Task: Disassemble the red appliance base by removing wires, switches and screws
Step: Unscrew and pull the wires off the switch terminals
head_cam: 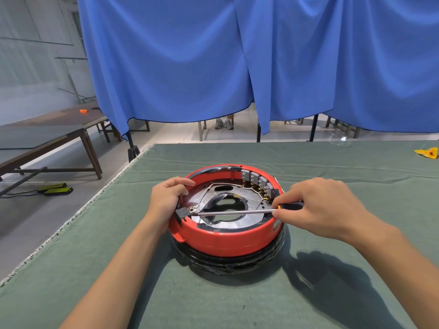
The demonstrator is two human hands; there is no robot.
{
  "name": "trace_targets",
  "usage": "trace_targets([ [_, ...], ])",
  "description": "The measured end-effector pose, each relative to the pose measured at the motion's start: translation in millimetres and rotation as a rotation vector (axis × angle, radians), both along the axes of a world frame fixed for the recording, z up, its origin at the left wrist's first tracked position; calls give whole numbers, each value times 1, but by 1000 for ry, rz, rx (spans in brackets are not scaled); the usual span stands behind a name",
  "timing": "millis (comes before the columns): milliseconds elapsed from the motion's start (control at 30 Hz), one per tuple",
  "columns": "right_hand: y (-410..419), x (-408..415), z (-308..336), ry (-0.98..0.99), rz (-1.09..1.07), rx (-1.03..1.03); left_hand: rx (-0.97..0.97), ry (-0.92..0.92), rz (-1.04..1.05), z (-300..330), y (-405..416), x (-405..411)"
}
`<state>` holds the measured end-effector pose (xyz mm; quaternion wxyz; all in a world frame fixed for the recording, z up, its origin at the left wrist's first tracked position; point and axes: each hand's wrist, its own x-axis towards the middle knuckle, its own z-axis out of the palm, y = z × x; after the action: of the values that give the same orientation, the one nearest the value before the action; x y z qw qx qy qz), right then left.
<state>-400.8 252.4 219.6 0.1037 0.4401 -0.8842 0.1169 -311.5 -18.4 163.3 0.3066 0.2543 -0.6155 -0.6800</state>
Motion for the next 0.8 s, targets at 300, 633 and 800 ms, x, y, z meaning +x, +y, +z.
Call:
trace_targets([
  [300,-1,1,-3,-7,-19,11,-49,-29,54,-3,-2,-2],
  [633,0,12,0,-9,-59,-25,-88,-42,111,0,4,-1],
  [800,10,7,-2,20,-135,8,-84,-41,126,1,6,0],
])
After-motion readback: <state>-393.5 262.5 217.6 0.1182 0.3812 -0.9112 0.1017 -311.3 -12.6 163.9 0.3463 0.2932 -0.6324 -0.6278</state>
